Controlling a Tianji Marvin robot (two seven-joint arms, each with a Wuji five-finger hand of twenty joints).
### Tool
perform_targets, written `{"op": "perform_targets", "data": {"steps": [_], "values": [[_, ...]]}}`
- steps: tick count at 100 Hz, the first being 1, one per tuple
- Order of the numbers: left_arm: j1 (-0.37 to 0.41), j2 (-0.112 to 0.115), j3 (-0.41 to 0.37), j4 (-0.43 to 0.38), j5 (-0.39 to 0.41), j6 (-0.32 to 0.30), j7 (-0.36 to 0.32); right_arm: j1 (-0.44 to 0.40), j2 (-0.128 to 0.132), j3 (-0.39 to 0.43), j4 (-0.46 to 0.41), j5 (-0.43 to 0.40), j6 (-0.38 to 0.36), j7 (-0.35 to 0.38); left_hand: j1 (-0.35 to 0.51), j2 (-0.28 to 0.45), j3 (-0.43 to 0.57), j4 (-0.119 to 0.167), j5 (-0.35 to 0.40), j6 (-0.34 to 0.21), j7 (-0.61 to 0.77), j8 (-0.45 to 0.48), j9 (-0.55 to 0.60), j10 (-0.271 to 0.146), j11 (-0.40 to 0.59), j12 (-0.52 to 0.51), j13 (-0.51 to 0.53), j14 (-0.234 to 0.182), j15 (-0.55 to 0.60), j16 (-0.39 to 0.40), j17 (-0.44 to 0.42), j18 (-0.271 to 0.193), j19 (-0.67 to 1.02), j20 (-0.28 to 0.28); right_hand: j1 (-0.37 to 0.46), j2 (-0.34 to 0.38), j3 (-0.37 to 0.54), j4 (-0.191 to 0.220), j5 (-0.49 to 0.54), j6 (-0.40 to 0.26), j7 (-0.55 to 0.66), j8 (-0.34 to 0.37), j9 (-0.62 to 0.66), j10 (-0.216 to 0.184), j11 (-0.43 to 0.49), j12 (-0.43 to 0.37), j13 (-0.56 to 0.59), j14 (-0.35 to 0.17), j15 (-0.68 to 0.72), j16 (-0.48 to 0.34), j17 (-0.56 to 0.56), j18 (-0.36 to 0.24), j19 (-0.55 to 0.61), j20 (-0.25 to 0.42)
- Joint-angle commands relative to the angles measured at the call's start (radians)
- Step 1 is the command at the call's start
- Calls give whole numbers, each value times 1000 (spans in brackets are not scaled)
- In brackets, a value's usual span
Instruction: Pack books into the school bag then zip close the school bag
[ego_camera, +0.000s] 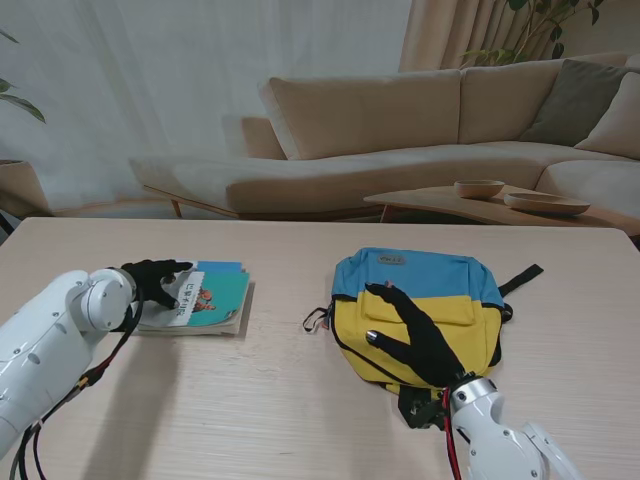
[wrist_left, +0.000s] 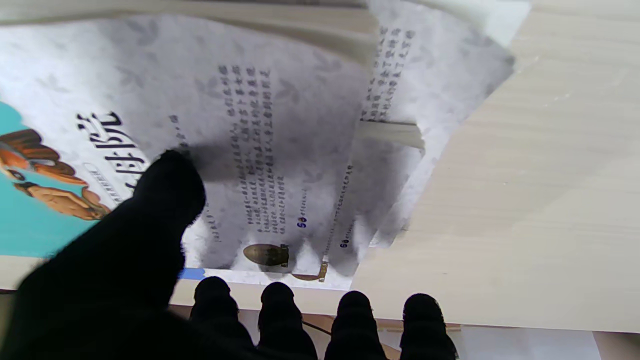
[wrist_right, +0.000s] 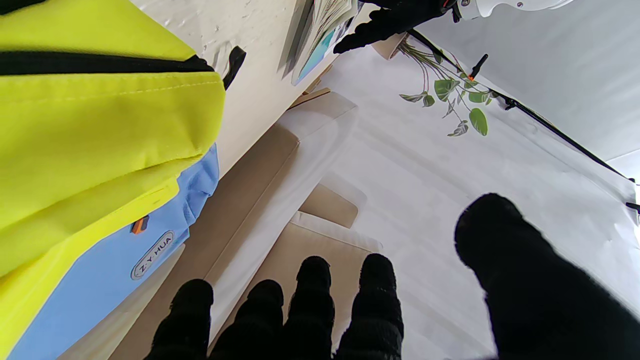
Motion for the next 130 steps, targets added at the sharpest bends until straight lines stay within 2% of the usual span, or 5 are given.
{"op": "perform_targets", "data": {"steps": [1, 54, 78, 104, 130], "values": [[16, -16, 11, 15, -6, 1, -32, -7, -7, -1, 0, 0, 1, 13, 45, 47, 10, 39, 17, 13, 0, 32, -28, -7, 29, 93, -22, -23, -1, 35, -8, -10, -48, -22, 3, -12, 26, 21, -31, -36, 16, -19, -9, -24, 8, 2, -41, -20, 11, 1, -4, -37, -10, -3], [-47, -13, 70, 63, -48, -9, -74, -7, -8, 7, 4, 6, 0, 14, 83, 111, -32, 45, 12, 68, 20, 140, -19, 14, 51, 163, -19, -46, -7, 20, -3, -13, -67, -81, 7, -16, 34, 22, -30, -36, 22, -23, -9, -23, 6, 1, -40, -14, 16, 4, -5, -34, -6, -6], [-54, -14, 60, 59, -73, 6, -95, -9, -8, 7, 4, 6, -1, 14, 377, 300, -290, 56, 4, 86, 40, 251, 23, 4, 153, 204, -13, -92, -7, 25, 3, -39, -76, -114, 9, -17, 37, 23, -30, -37, 23, -25, -9, -22, 4, 0, -39, -14, 17, 5, -5, -34, -5, -7], [-95, -7, 121, 102, -48, -22, -100, -7, -8, 7, 5, 6, 4, 13, 148, 56, 30, 55, 12, 75, 8, 195, -2, 14, 110, 259, -17, -54, 3, 50, -5, -9, -58, -80, 10, -20, 40, 23, -31, -36, 25, -27, -9, -22, 2, -1, -40, -13, 18, 5, -5, -34, -3, -8], [-119, -9, 172, 143, -13, -47, -41, -4, -9, 7, 7, 5, 7, 11, 162, -58, 188, 39, -8, 146, 83, 384, 5, 84, 537, 872, -16, 11, 173, 500, -21, 14, -8, 58, 11, -24, 45, 24, -31, -37, 27, -29, -9, -21, 2, -1, -40, -13, 18, 5, -6, -33, -2, -9]]}}
